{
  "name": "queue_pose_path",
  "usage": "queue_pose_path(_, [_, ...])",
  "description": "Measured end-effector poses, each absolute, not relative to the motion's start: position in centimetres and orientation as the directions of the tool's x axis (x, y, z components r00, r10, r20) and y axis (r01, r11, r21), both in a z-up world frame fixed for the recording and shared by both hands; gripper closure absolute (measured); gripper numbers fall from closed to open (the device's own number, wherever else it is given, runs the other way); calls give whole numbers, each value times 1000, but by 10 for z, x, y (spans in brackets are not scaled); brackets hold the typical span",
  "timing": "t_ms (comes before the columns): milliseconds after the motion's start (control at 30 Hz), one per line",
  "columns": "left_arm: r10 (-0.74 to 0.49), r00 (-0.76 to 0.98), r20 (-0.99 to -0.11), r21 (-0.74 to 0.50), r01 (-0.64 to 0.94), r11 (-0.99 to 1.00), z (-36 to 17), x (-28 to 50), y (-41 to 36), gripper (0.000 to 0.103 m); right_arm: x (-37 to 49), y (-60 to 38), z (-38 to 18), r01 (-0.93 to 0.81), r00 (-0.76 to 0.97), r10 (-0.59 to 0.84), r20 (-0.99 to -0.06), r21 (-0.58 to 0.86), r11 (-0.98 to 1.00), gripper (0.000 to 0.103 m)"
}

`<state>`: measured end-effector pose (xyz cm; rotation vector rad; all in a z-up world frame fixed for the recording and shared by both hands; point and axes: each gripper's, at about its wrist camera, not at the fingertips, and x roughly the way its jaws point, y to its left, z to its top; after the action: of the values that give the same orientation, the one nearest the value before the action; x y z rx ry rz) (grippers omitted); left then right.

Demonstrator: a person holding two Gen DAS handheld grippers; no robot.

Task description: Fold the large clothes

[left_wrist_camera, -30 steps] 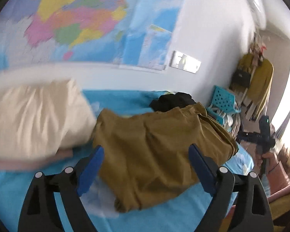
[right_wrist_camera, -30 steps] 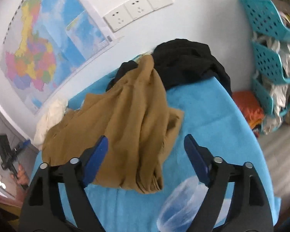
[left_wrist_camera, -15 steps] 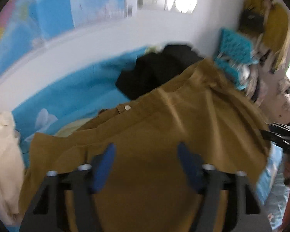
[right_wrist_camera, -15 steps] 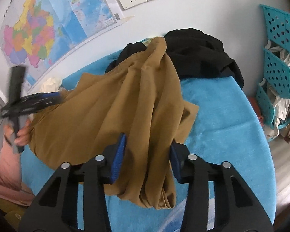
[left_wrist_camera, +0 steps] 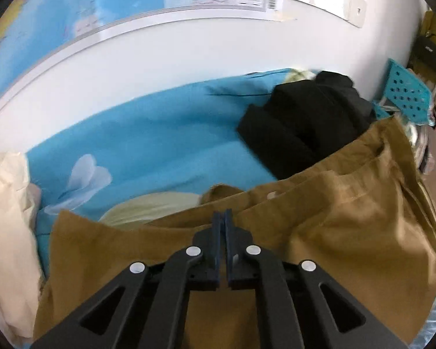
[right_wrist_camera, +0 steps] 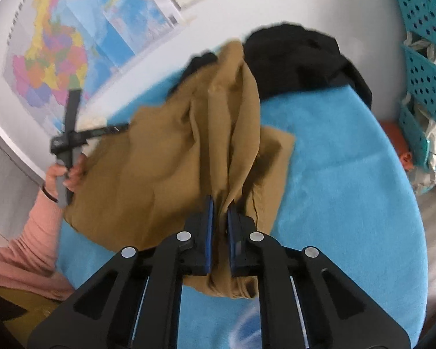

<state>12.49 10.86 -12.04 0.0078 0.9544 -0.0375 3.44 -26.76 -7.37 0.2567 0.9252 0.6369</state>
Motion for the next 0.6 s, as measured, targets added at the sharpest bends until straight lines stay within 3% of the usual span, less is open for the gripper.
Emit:
queue_pose_path(67, [-31, 573, -819, -28, 14, 1000, -126, 123, 120, 97, 36, -273, -65, -373, 429, 598, -677, 470, 800, 83])
queue_pose_path(100, [-37, 576, -816, -38, 11, 999, -126, 122, 124, 97, 36, -274, -53, -376, 469, 568, -677, 428, 821, 70])
queue_pose_path(200, [-55, 589, -806, -54, 20, 998, -120, 119, 130, 91, 40, -269, -22, -413, 571, 524, -632, 330, 849, 48])
queue_pose_path(300, [-29, 610, -792, -22, 20, 1000, -116, 115, 118, 82, 71, -255, -7, -446, 599, 547, -584, 324, 834, 49])
queue_pose_path(367, [-24, 630, -776, -10, 25, 1000, -112, 110, 117, 67, 94, -237, -14, -442, 588, 538, -604, 316, 839, 51])
queue_pose_path(433, [-26, 643, -765, -10, 30, 1000, -110, 105, 120, 64, 115, -225, -34, -427, 556, 515, -652, 307, 850, 58])
queue_pose_path(500, [-45, 653, -756, -31, 34, 999, -109, 101, 129, 64, 131, -222, -65, -389, 498, 485, -719, 315, 866, 73])
queue_pose_path(600, [-73, 667, -741, -81, 20, 997, -116, 100, 152, 64, 135, -242, -81, -341, 481, 553, -680, 436, 833, 78])
